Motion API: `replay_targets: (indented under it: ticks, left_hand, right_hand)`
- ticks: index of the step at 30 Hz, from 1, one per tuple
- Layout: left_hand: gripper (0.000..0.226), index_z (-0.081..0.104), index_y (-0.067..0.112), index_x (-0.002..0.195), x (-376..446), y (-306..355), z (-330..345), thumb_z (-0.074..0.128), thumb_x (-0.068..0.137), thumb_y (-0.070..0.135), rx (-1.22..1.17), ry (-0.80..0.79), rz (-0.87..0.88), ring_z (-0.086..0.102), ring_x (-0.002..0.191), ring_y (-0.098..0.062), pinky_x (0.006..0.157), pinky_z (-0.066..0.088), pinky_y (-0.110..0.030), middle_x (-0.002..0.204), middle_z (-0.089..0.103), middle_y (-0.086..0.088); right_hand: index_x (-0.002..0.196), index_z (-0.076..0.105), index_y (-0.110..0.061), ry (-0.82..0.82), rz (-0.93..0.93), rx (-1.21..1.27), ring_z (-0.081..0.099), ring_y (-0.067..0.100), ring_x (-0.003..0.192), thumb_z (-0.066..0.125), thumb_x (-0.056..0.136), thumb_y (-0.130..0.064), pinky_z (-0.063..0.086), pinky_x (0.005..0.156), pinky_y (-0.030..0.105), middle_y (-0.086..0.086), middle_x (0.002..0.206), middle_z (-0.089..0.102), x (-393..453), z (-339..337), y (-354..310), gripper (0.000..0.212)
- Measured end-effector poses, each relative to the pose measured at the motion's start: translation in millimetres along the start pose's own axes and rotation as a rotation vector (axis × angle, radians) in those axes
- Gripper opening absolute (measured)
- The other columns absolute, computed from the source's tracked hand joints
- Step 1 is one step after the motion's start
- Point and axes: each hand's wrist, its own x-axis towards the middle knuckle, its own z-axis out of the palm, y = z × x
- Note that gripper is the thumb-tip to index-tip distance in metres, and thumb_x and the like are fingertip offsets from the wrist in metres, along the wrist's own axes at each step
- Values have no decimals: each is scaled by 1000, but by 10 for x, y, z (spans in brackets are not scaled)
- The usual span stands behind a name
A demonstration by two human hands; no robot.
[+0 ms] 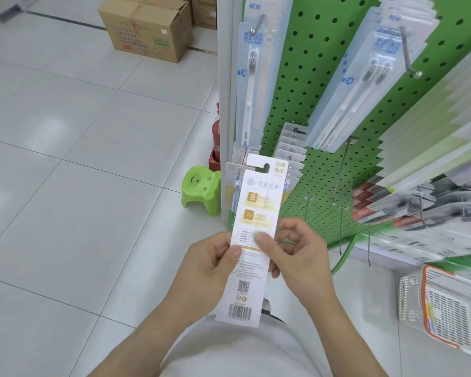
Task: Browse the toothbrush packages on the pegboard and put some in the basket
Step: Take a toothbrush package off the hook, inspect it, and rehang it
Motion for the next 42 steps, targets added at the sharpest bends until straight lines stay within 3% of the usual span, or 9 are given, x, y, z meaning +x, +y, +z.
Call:
replay_targets:
  ticks: [5, 9, 12, 17, 21, 25, 28, 34, 42]
  left_hand:
    - [23, 68, 9, 117, -39, -32, 91, 50, 104, 6, -15, -115, -24, 74, 98, -22, 82, 56, -26, 104, 78, -5]
    - [23, 68, 10, 119, -20, -52, 84, 51, 103, 10, -11, -138, -22, 74, 100, -22, 84, 56, -27, 107, 78, -4]
    - [25, 67, 11, 119, -18, -51, 83, 53, 100, 18, -21, -148, -43, 74, 99, -23, 84, 57, -28, 107, 78, -3]
    - [19, 68, 9, 112, 1, -60, 31, 52, 103, 5, -6, -177, -79, 74, 97, -24, 85, 58, -30, 102, 78, -5]
    - [15, 67, 15, 110, 45, 7, 35, 59, 99, 8, 10, -60, -73, 73, 94, -26, 82, 60, -33, 101, 77, -1]
    - [26, 63, 22, 119, 271, 153, -13, 66, 95, 13, 35, 194, 35, 73, 94, -16, 82, 60, -33, 107, 75, 5]
    - [30, 64, 26, 117, 395, 324, -86, 66, 94, 6, 85, 151, 104, 74, 91, -11, 77, 60, -25, 107, 76, 7]
    - [22, 63, 16, 110, 445, 401, -178, 68, 92, 5, 133, 89, 56, 77, 75, -22, 61, 59, -32, 109, 76, 2]
    - [28, 64, 25, 109, 451, 354, -86, 69, 89, 7, 216, 160, 90, 77, 80, -18, 76, 62, -48, 106, 76, 6]
  right_hand:
    - [96, 72, -9, 27, -36, 25, 76, 16, 80, 81, 68, -27, 61, 68, 32, -1, 91, 80, 97, 12, -92, 35]
    - [94, 67, -7, 139, -49, 20, 72, 18, 66, 78, 76, -36, 56, 53, 32, 5, 78, 78, 193, 0, -164, 36]
    - [94, 61, -9, 119, -61, 22, 66, 15, 49, 75, 88, -19, 44, 38, 23, 5, 66, 75, 255, -42, -199, 17]
    - [100, 61, -7, -8, -49, -6, 72, 18, 60, 72, 91, -13, 47, 43, 23, 9, 77, 77, 285, -52, -155, 16]
    - [107, 61, -11, -75, -40, -29, 76, 29, 74, 74, 91, -11, 60, 61, 42, 7, 87, 79, 292, 0, -94, 20]
    - [116, 61, -11, -184, -63, 26, 74, 38, 87, 70, 93, -13, 58, 78, 59, 13, 98, 78, 266, 54, -29, 25]
    - [124, 62, -17, -290, -62, 71, 67, 52, 96, 69, 95, -17, 54, 85, 68, 22, 105, 74, 230, 94, 4, 30]
    - [131, 58, -3, -355, 12, 175, 73, 31, 92, 60, 96, -1, 61, 71, 37, 21, 107, 73, 204, 61, -17, 34]
    - [134, 57, -4, -364, 24, 192, 72, 30, 95, 60, 95, 3, 61, 76, 41, 17, 107, 73, 163, 41, -3, 39]
